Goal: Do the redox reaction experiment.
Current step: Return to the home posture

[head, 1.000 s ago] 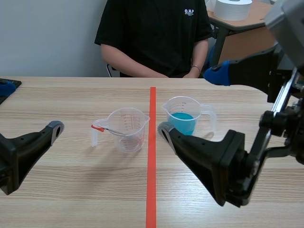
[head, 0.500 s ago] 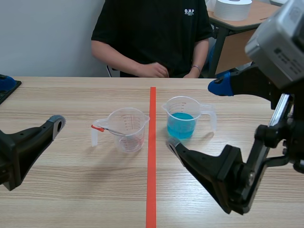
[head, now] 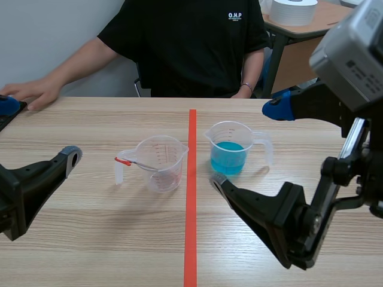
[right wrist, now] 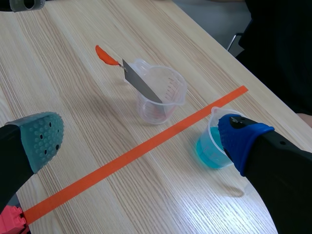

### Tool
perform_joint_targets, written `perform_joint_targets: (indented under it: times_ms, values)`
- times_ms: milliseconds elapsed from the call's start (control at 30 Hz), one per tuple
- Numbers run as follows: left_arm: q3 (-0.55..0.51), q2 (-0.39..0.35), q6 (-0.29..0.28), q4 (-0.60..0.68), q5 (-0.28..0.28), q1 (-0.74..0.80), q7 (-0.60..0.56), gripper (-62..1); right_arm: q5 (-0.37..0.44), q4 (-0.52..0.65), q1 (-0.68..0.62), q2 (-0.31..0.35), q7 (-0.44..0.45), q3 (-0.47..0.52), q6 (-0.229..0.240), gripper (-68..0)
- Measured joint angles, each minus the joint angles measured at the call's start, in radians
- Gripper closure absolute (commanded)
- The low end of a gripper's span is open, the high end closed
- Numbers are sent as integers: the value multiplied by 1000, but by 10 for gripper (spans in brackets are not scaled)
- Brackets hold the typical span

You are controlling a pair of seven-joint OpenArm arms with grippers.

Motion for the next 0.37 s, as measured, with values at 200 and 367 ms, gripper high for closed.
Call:
perform_joint_targets:
  times_ms: [200, 367]
  values:
    - [0, 0, 0, 0, 0, 0, 37, -623, 0, 0, 0, 0, 4, 0, 0, -679]
    - [0, 0, 0, 0, 0, 0, 37, -623, 0, 0, 0, 0, 4, 0, 0, -679]
